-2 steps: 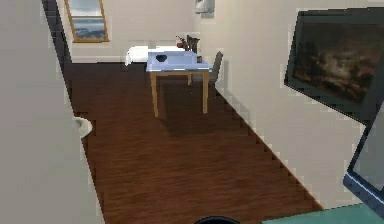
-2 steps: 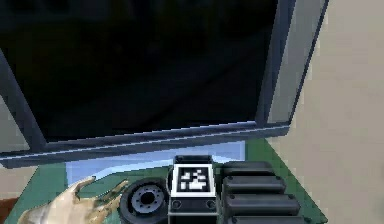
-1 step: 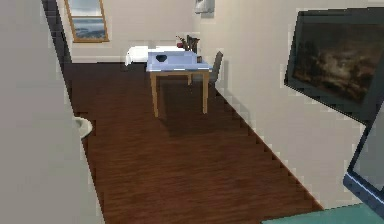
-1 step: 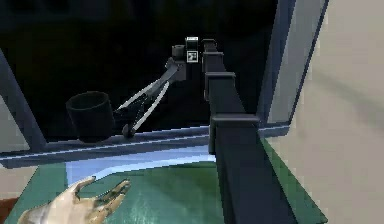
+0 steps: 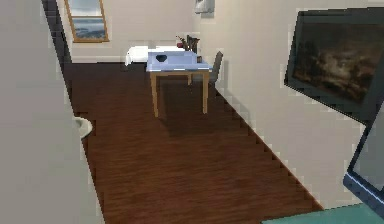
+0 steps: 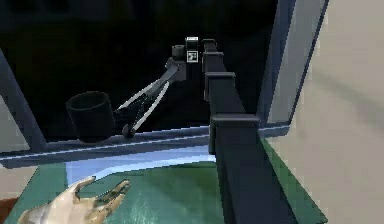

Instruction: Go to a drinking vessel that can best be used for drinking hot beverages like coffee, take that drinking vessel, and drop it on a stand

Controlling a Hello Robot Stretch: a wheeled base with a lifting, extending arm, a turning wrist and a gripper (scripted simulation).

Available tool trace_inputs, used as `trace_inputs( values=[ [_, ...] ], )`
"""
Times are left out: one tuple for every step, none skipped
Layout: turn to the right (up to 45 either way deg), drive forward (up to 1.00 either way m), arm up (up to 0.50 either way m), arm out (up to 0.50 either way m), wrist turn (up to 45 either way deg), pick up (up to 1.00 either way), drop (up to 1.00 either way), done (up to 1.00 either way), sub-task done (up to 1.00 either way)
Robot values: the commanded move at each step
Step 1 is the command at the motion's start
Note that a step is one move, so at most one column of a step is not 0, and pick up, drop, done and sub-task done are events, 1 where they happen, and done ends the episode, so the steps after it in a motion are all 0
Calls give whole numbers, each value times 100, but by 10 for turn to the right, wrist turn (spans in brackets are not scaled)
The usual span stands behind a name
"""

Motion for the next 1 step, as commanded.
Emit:
trace_inputs(
  values=[
    [0, 0, 0, 0, 450, 0, 0, 0, 0]
  ],
)
